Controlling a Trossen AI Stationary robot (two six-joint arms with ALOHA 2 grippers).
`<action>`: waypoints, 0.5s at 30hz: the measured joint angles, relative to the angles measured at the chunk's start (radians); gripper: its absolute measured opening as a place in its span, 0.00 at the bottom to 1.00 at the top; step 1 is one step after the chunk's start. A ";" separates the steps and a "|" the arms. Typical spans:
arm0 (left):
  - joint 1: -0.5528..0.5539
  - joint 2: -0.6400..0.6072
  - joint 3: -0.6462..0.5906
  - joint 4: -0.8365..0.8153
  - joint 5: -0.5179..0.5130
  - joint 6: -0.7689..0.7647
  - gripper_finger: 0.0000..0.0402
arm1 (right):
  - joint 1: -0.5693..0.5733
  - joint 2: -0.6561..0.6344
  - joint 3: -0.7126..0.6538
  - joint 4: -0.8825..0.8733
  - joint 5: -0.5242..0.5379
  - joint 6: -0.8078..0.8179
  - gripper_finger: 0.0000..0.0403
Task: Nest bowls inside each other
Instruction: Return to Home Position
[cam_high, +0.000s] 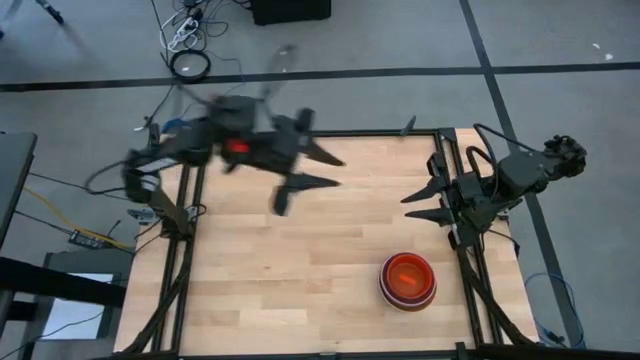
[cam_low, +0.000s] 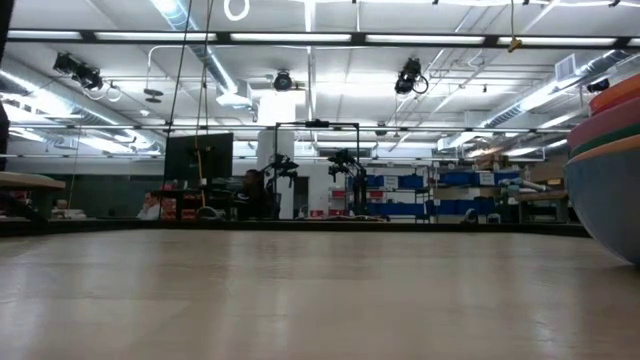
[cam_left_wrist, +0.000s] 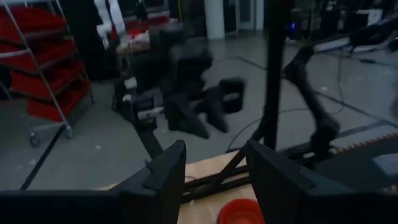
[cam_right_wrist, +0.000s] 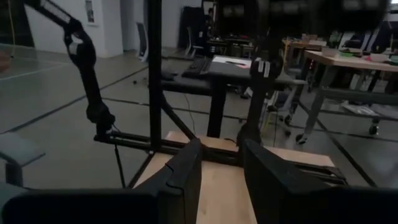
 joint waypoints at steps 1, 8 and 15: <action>-0.006 -0.030 -0.005 -0.015 -0.009 0.001 0.44 | 0.000 0.001 0.000 0.000 0.000 0.000 0.26; -0.047 -0.308 -0.245 -0.049 -0.108 -0.021 0.44 | 0.000 0.014 0.000 0.001 0.000 0.007 0.27; -0.109 -0.642 -0.748 0.243 -0.165 -0.086 0.44 | -0.001 0.027 0.000 0.011 0.001 0.008 0.27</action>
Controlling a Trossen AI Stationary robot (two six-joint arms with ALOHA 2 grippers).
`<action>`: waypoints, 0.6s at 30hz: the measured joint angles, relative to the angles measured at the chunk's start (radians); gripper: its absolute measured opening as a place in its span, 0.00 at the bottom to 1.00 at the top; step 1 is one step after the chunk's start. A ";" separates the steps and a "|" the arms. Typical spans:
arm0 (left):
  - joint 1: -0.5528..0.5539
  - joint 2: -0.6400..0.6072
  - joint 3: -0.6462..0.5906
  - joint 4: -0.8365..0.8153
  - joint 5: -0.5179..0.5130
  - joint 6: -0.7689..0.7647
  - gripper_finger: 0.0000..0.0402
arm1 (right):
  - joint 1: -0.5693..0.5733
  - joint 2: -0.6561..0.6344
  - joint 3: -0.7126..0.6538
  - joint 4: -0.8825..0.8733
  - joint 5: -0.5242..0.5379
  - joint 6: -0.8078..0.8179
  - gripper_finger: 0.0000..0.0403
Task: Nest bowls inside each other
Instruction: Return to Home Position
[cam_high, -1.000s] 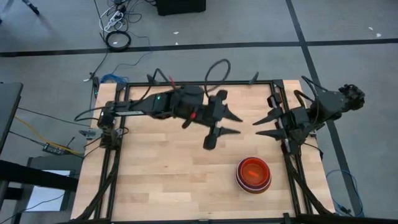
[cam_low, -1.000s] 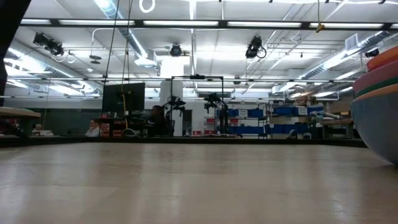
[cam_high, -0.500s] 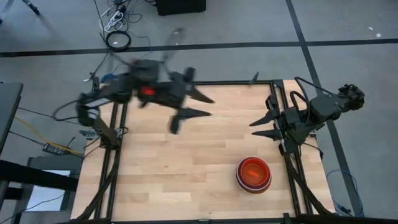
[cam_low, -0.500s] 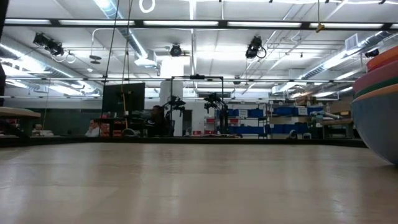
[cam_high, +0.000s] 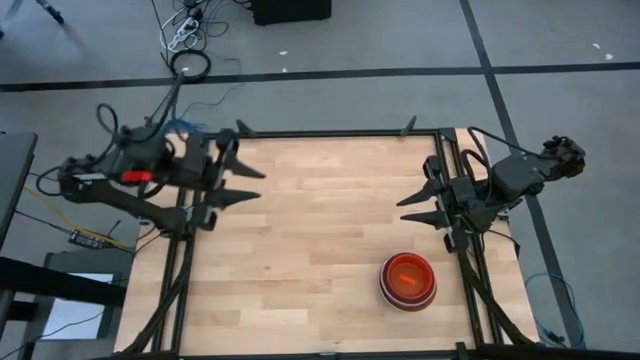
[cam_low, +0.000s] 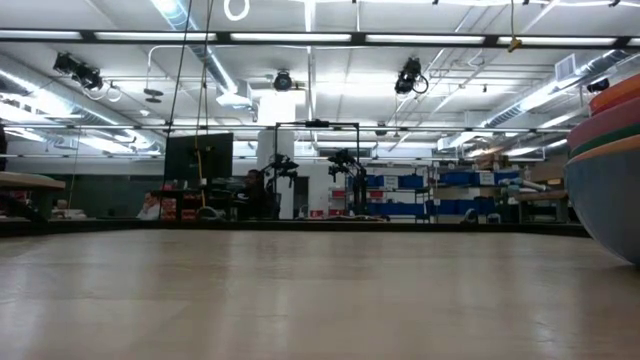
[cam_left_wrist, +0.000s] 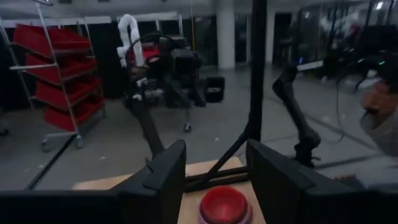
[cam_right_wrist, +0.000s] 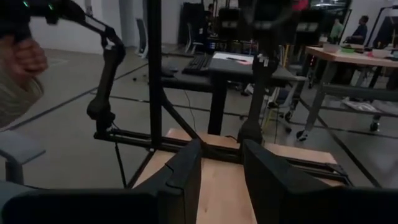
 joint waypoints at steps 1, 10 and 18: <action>-0.006 -0.045 -0.074 0.046 -0.002 -0.015 0.44 | 0.000 0.000 0.000 0.000 0.001 0.000 0.27; -0.015 -0.369 -0.564 0.359 -0.040 -0.128 0.44 | 0.000 -0.050 0.000 0.000 0.002 -0.013 0.26; -0.015 -0.502 -0.779 0.452 -0.064 -0.177 0.44 | 0.000 -0.139 0.000 -0.050 0.003 -0.034 0.26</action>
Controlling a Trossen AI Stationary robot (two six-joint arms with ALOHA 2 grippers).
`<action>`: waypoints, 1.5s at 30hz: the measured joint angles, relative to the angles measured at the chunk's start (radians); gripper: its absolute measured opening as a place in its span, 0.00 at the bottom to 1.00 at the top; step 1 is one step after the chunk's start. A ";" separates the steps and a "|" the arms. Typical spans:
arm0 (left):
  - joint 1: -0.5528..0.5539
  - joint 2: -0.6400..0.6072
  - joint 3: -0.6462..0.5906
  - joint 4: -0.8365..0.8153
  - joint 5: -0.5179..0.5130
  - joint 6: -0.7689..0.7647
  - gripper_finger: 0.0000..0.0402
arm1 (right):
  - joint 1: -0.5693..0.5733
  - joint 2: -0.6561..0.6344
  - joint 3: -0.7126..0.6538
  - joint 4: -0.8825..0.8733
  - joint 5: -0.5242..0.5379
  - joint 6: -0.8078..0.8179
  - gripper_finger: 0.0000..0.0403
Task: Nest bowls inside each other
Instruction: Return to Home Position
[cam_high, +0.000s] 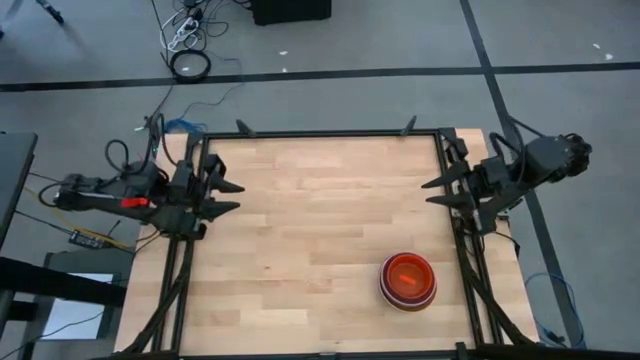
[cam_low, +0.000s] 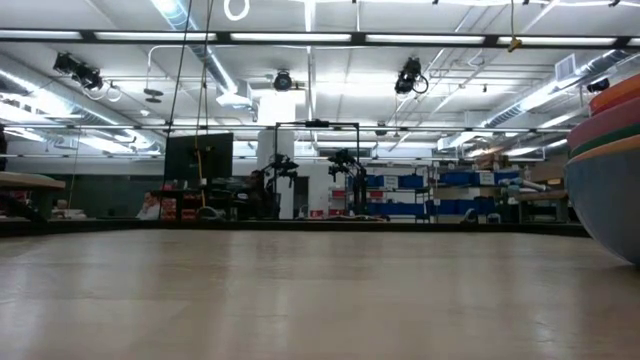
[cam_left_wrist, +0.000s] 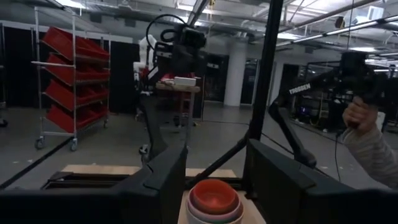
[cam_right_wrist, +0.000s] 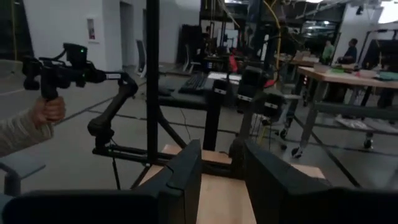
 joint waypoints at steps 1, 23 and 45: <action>0.000 -0.010 -0.016 0.009 0.000 0.000 0.44 | 0.000 -0.012 0.000 -0.016 0.008 0.006 0.26; 0.033 -0.063 -0.320 0.309 -0.036 0.060 0.44 | -0.040 -0.393 -0.588 0.367 0.063 0.029 0.26; 0.213 -0.112 -0.399 0.252 0.049 0.053 0.44 | -0.629 -0.227 -0.621 0.446 -0.582 0.093 0.26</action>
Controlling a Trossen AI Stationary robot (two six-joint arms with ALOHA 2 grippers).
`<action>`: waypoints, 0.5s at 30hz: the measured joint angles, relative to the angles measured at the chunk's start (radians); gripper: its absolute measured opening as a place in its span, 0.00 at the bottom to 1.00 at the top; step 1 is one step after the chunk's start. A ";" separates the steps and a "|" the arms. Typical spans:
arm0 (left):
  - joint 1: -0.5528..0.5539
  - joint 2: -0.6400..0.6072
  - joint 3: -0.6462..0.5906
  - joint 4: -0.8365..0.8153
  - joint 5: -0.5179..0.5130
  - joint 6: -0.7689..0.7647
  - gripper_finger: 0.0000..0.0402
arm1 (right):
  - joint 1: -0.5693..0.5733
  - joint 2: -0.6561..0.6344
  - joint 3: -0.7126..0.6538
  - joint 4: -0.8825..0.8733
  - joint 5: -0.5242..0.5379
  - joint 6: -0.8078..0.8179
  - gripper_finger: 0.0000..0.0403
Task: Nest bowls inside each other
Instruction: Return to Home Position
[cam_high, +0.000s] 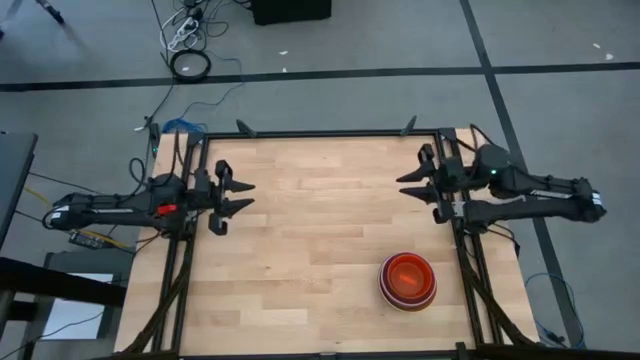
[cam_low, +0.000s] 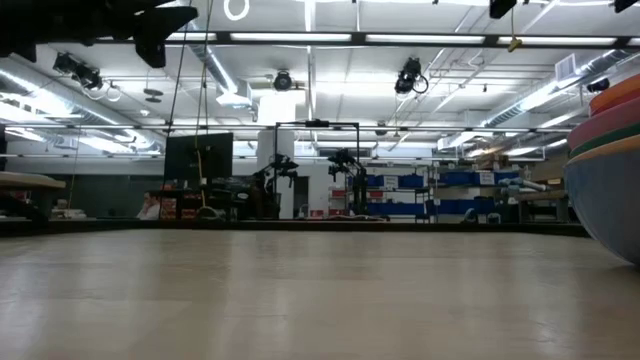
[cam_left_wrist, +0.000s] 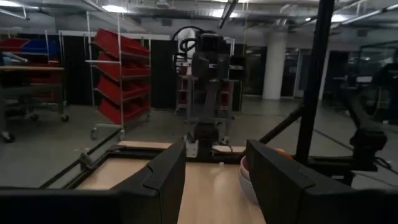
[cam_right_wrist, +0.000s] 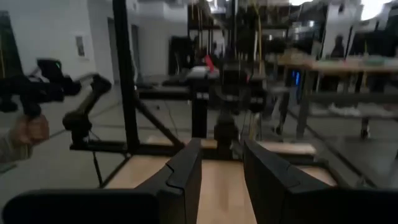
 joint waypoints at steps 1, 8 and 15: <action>-0.002 -0.020 -0.013 0.003 0.000 -0.001 0.44 | 0.000 -0.015 -0.005 0.006 -0.002 -0.001 0.26; -0.003 -0.165 -0.105 0.037 0.004 -0.026 0.44 | 0.000 -0.158 -0.098 0.021 -0.002 0.011 0.26; -0.003 -0.225 -0.191 0.088 0.038 -0.049 0.44 | -0.001 -0.263 -0.246 0.082 0.021 0.042 0.26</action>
